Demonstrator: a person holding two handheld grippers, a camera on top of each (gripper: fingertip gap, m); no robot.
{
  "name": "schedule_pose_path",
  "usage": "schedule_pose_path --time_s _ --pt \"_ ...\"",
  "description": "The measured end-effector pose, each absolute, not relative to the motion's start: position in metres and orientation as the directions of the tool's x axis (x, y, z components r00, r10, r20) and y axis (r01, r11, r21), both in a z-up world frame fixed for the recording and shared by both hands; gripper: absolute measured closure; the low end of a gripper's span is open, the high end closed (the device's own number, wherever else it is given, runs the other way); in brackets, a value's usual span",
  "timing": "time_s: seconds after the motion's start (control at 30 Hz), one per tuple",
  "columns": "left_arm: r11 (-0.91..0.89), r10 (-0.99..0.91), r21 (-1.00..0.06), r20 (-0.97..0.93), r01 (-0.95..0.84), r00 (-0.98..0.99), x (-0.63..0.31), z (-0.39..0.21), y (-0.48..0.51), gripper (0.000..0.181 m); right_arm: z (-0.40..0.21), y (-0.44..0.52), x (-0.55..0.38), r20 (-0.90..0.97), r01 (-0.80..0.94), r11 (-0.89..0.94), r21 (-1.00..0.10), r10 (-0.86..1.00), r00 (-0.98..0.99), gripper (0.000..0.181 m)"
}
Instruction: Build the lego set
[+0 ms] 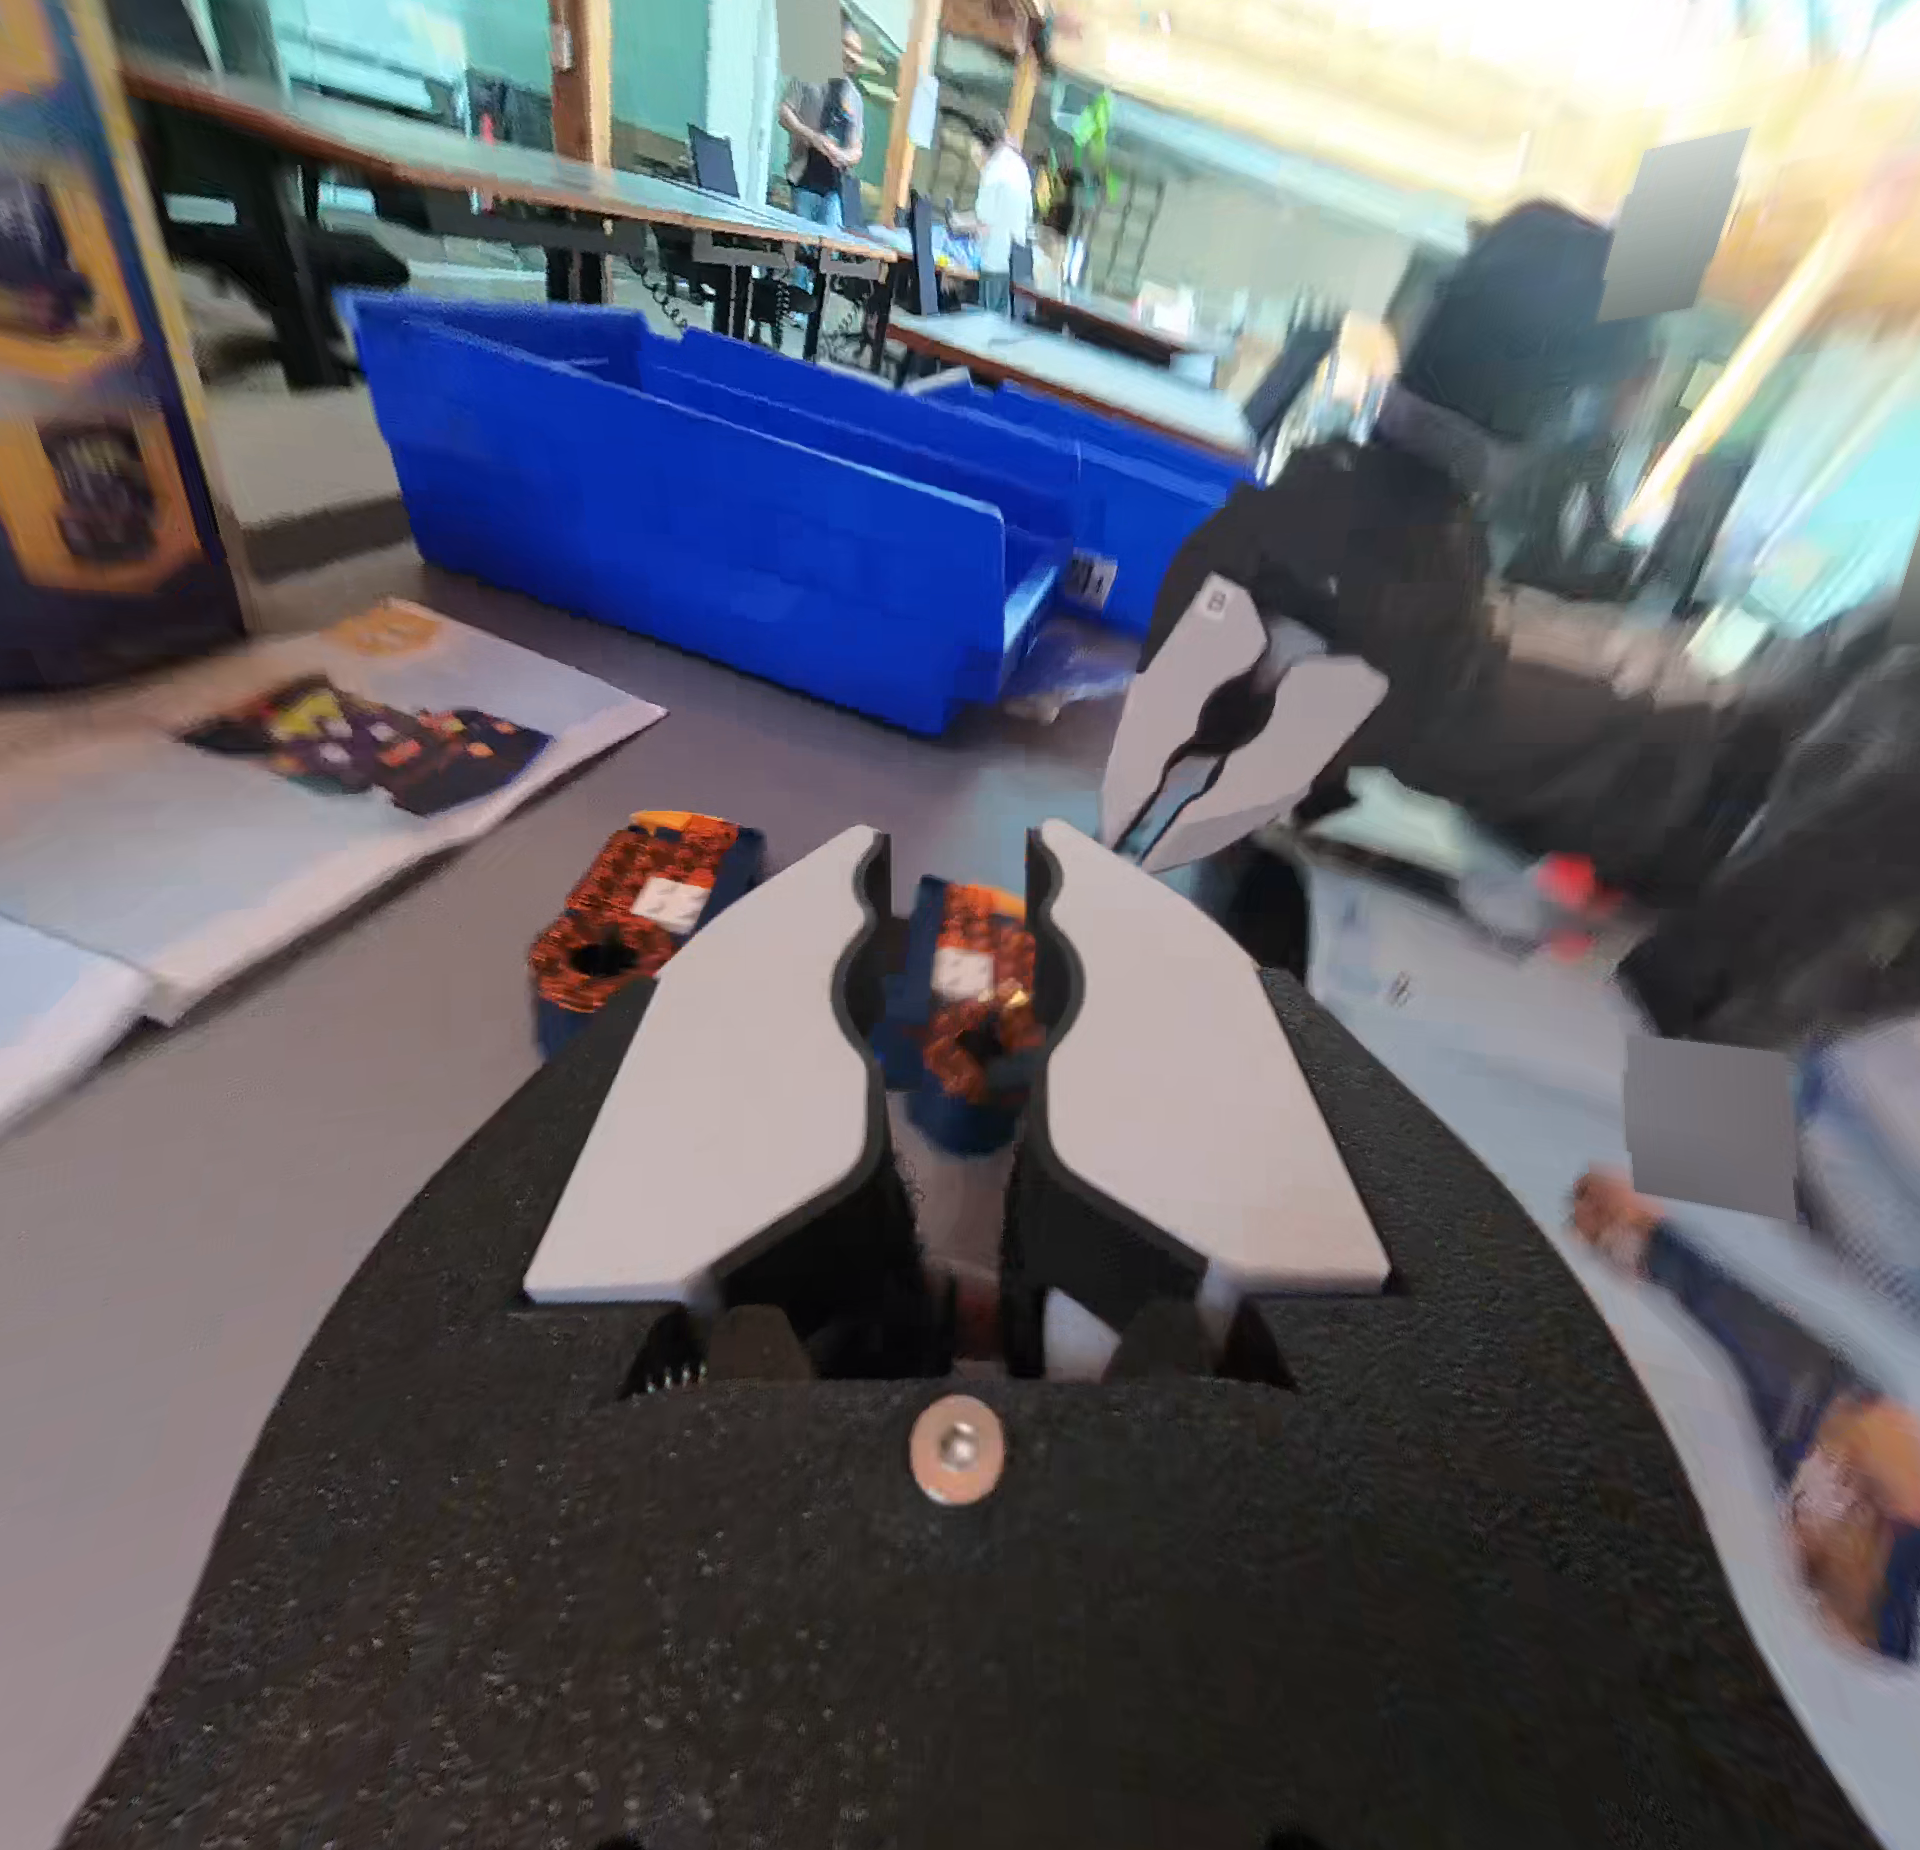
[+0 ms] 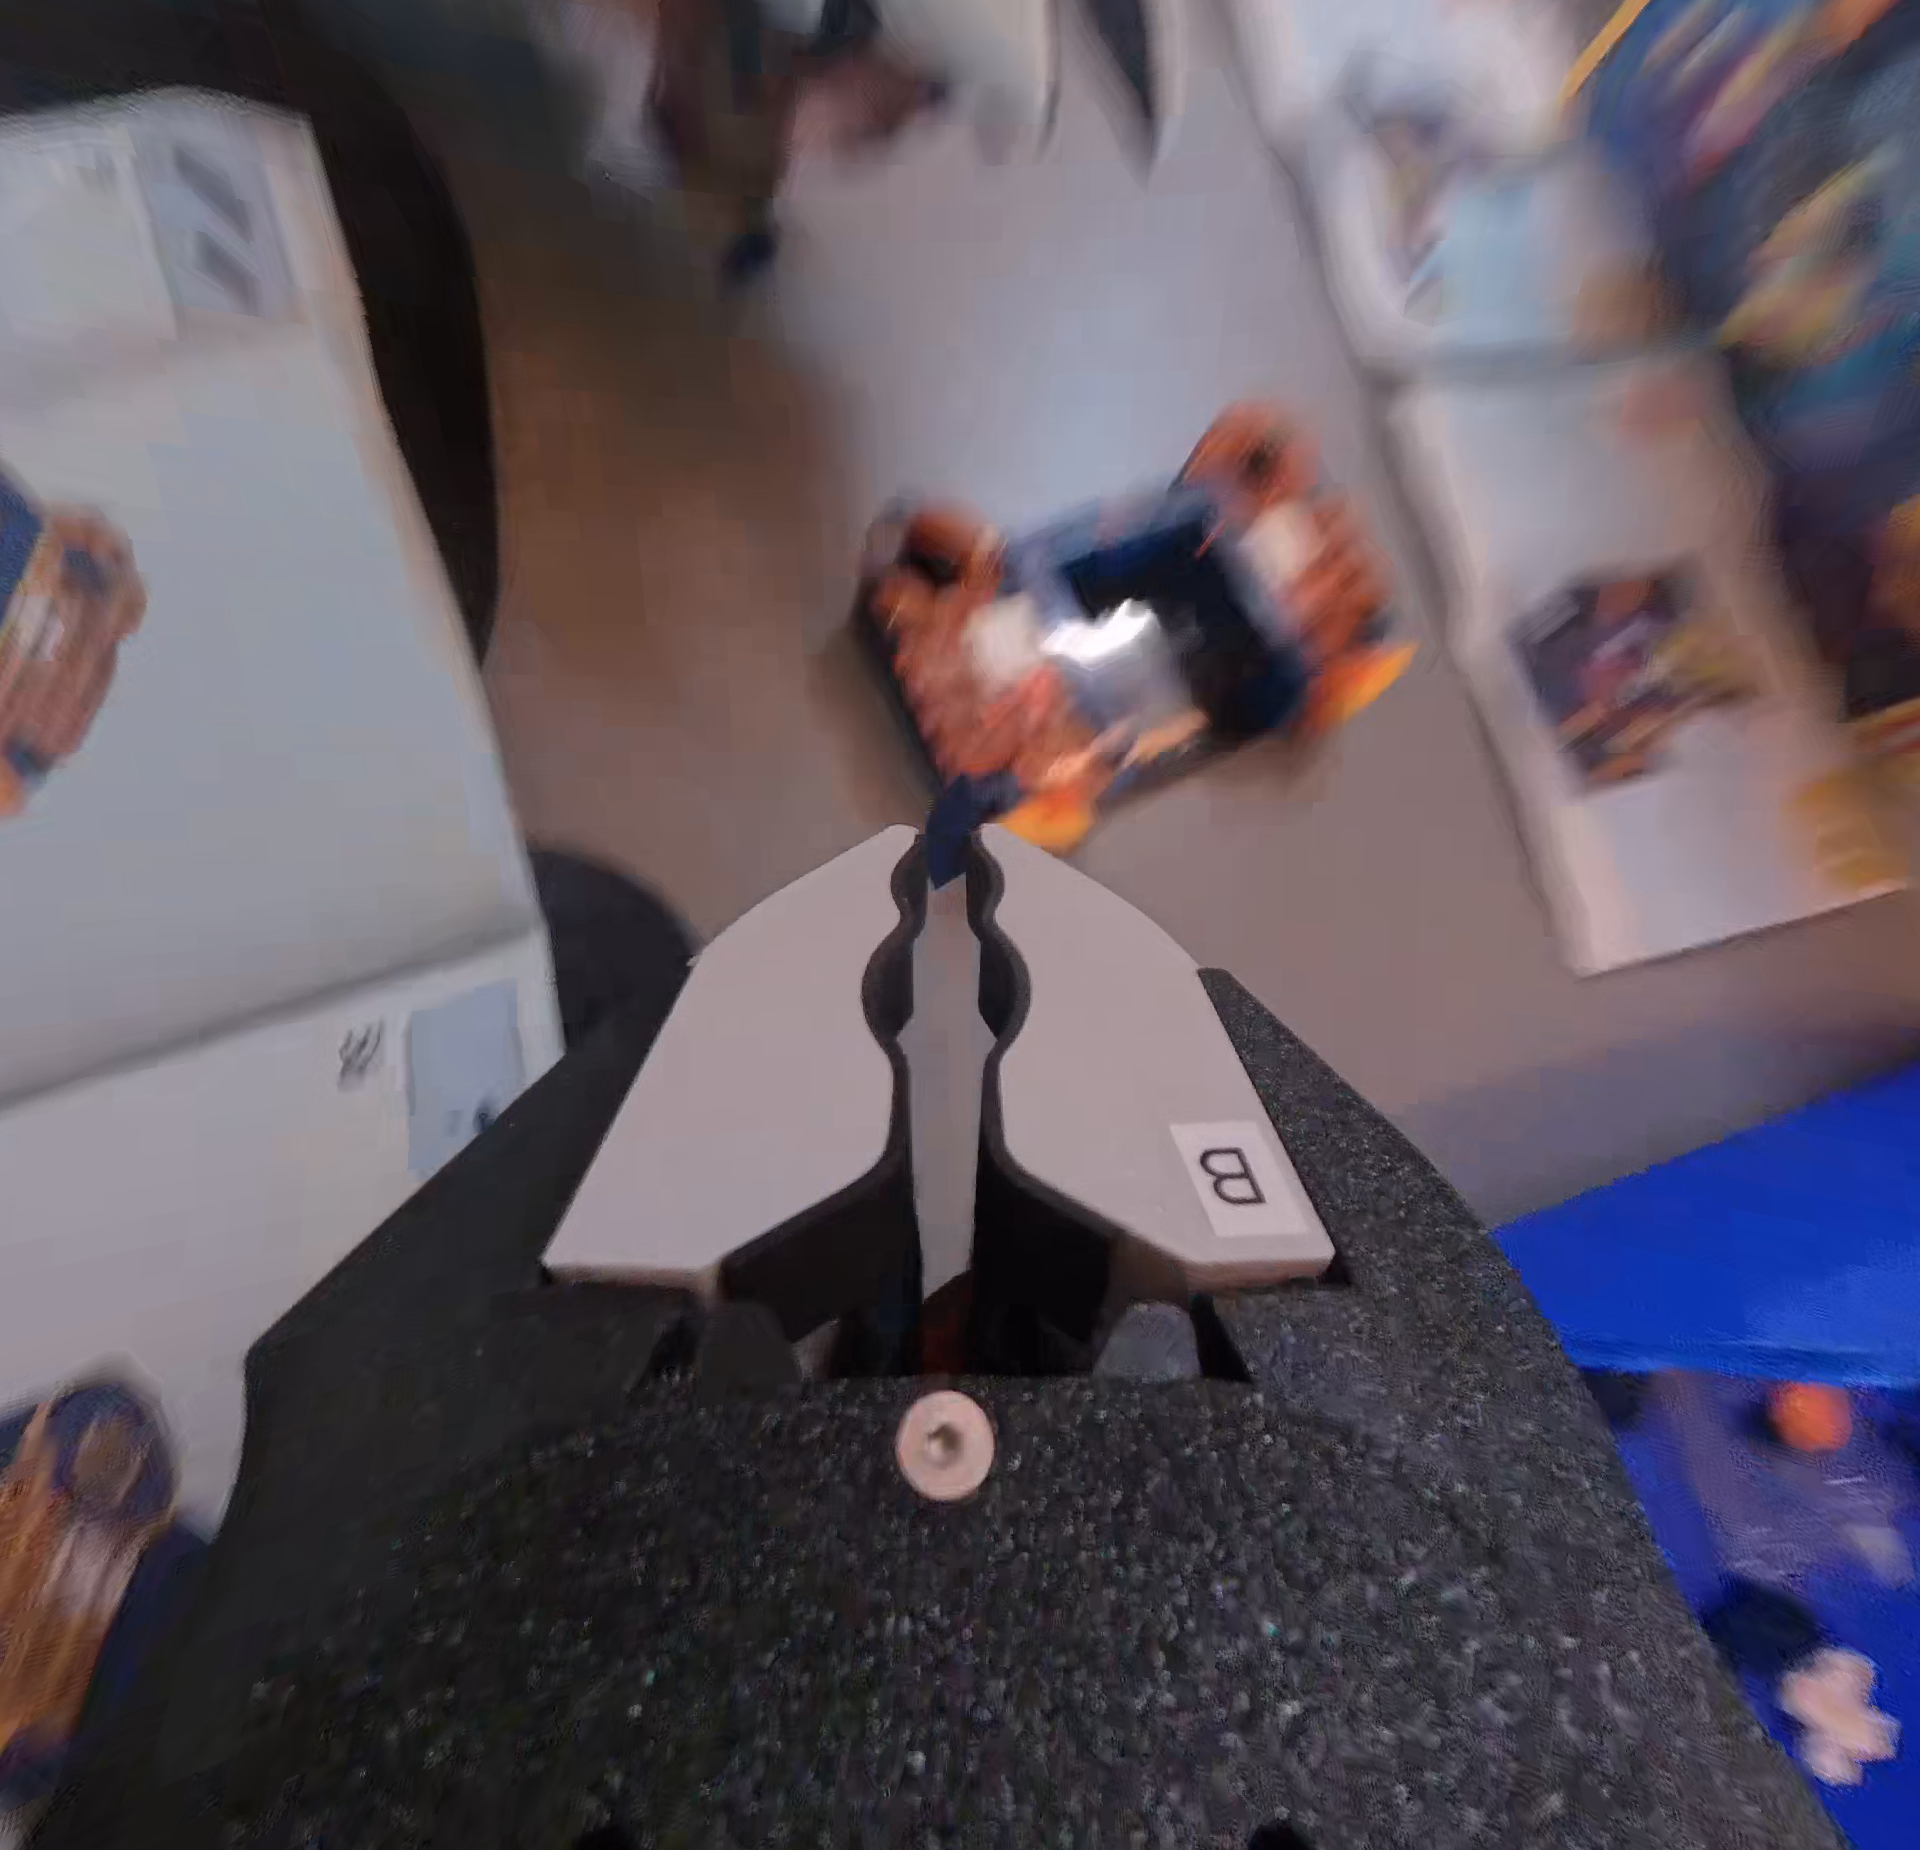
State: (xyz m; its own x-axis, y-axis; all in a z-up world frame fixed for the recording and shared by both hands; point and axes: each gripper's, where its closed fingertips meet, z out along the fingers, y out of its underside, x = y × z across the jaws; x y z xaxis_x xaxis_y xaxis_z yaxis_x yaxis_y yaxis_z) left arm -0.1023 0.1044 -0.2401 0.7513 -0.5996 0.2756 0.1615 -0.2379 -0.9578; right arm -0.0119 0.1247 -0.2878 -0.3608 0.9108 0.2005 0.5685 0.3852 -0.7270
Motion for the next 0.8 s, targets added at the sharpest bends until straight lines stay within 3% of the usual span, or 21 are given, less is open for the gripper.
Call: schedule_pose_path --time_s 0.07,0.13,0.17,0.23,0.3,0.37,0.47,0.67,0.8 --pt "-0.302 -0.616 -0.868 0.494 0.395 0.614 -0.092 -0.226 0.104 0.159 -0.246 0.123 -0.036 0.337 0.402 0.417 -0.815 0.906 -0.256 0.175" --pt "-0.309 -0.687 -0.784 0.575 0.538 0.444 -0.081 -0.206 0.097 0.162 -0.215 0.113 -0.054 0.336 0.267 0.371 -0.889 0.927 -0.168 0.175" --pt "-0.281 -0.725 -0.783 0.552 0.555 0.411 -0.076 -0.199 0.093 0.163 -0.200 0.106 -0.061 0.259 0.194 0.284 -0.939 0.955 -0.145 0.175" --pt "-0.152 -0.736 -0.881 0.404 0.448 0.544 -0.070 -0.198 0.091 0.160 -0.178 0.095 -0.071 -0.064 0.066 -0.053 -0.996 0.982 -0.175 0.175" --pt "0.043 -0.657 -0.976 0.132 0.213 0.742 -0.071 -0.197 0.092 0.153 -0.162 0.097 -0.076 -0.434 -0.018 -0.451 -0.892 0.867 -0.245 0.175" --pt "0.219 -0.458 -0.975 -0.134 -0.035 0.879 -0.081 -0.187 0.093 0.147 -0.155 0.108 -0.080 -0.692 -0.085 -0.743 -0.664 0.653 -0.308 0.175" --pt "0.307 -0.186 -0.899 -0.379 -0.313 0.906 -0.092 -0.174 0.090 0.151 -0.156 0.110 -0.087 -0.815 -0.122 -0.890 -0.440 0.453 -0.362 0.175" --pt "0.306 -0.078 -0.876 -0.413 -0.373 0.907 -0.100 -0.167 0.086 0.169 -0.158 0.088 -0.106 -0.817 -0.121 -0.895 -0.430 0.442 -0.369 0.175" --pt "0.291 -0.080 -0.871 -0.436 -0.397 0.897 -0.103 -0.165 0.085 0.170 -0.164 0.084 -0.110 -0.823 -0.105 -0.896 -0.432 0.439 -0.361 0.175"
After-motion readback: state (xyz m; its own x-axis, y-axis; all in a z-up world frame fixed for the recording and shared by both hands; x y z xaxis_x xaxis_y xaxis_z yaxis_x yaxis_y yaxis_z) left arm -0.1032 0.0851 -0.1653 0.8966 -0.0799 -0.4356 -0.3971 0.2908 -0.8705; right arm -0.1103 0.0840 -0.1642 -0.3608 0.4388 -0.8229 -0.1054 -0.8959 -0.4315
